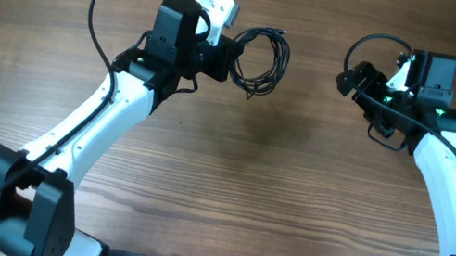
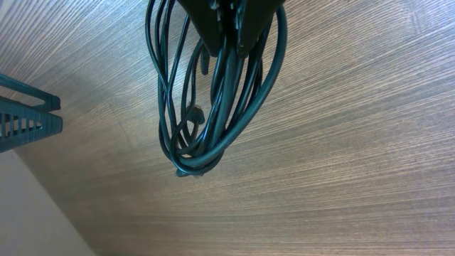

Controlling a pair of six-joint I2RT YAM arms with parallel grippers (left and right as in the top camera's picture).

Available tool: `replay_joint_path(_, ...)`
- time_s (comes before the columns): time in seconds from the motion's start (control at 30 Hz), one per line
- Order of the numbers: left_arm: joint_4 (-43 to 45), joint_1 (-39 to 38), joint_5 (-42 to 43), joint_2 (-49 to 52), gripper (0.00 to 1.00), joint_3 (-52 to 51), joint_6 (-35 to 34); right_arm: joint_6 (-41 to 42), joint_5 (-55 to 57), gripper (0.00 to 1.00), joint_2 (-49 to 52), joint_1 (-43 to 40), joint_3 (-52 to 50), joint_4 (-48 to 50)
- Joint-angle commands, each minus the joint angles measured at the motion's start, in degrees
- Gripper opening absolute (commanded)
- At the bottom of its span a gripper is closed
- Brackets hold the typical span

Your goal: Untangle cables

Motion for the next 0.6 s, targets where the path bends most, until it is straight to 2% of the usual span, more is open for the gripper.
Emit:
replay_joint_path(0.0, 0.3, 0.2, 1.3, -1.6, 0.04, 1.2, 0.6, -0.9, 1.9, 1.0, 0.8, 0.2, -0.3, -0.2)
replay_joint_path(0.3, 0.2, 0.2, 1.3, -1.6, 0.04, 1.2, 0.6, -2.3, 1.3, 1.0, 0.8, 0.1, -0.3, 1.7)
replay_joint_path(0.47, -0.5, 0.2, 1.3, -1.6, 0.05, 1.2, 0.7, -20.5, -8.9, 1.0, 0.8, 0.2, -0.3, 4.2)
replay_joint_path(0.57, -0.8, 0.2, 1.4, -1.6, 0.05, 1.2, 0.7, -24.8, -9.2, 1.0, 0.8, 0.2, -0.3, 3.4)
